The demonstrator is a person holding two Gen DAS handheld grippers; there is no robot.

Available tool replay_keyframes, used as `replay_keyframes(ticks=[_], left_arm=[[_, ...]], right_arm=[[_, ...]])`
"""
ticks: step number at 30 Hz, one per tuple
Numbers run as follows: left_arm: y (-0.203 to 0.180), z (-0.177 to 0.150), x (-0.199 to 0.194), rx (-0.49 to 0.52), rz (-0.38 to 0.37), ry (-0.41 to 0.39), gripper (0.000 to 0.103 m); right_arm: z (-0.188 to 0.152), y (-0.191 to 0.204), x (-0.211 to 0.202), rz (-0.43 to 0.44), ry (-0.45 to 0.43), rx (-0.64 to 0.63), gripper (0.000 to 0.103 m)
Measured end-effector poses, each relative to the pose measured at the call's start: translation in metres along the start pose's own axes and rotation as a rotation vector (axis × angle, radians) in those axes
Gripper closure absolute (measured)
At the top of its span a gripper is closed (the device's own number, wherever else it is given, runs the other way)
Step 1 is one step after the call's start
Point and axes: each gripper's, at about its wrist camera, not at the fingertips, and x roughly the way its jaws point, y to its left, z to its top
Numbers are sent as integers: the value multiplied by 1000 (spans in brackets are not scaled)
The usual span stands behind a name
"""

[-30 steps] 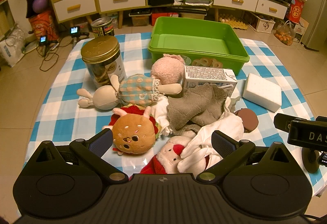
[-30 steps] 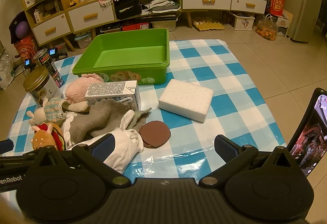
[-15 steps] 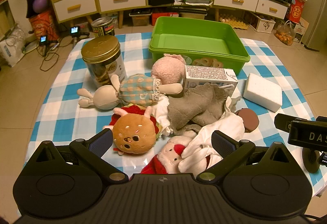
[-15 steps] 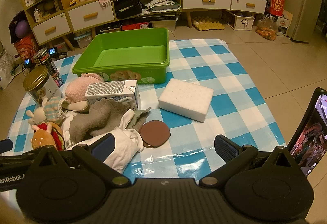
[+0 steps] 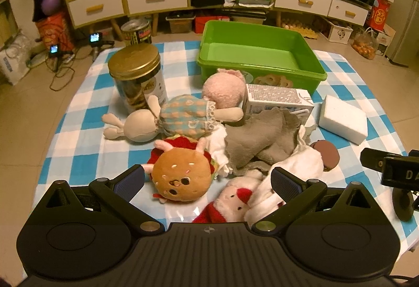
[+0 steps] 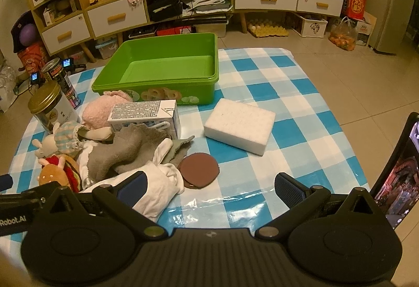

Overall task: Organize soft objects
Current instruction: 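Grasp the brown bun plush with left tool while right tool grasps white cloth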

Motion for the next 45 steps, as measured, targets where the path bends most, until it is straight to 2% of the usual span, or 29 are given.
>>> replay_keyframes(ticks=[6, 11, 16, 21, 25, 31, 34, 39, 45], left_arm=[[20, -3, 15, 12, -19, 2, 5], [46, -8, 28, -29, -74, 26, 5], [64, -14, 38, -55, -137, 15, 6], [68, -19, 45, -64, -193, -15, 9], [66, -21, 53, -78, -216, -8, 17], [65, -24, 60, -106, -232, 3, 31], [66, -25, 62, -118, -222, -2, 37], [69, -24, 61, -144, -215, -11, 40], [68, -23, 57, -150, -211, -17, 43]], right_arm=[[-2, -2, 16, 39, 49, 9, 14], [-6, 0, 29, 81, 84, 11, 14], [-13, 0, 40, 183, 101, 63, 14], [-21, 7, 46, 278, 76, 89, 14], [-23, 12, 54, 352, 87, 123, 15], [-25, 11, 66, 404, 93, 201, 19], [-26, 10, 70, 412, 100, 224, 25], [-28, 13, 75, 418, 111, 217, 53], [-27, 11, 70, 441, 108, 209, 72]])
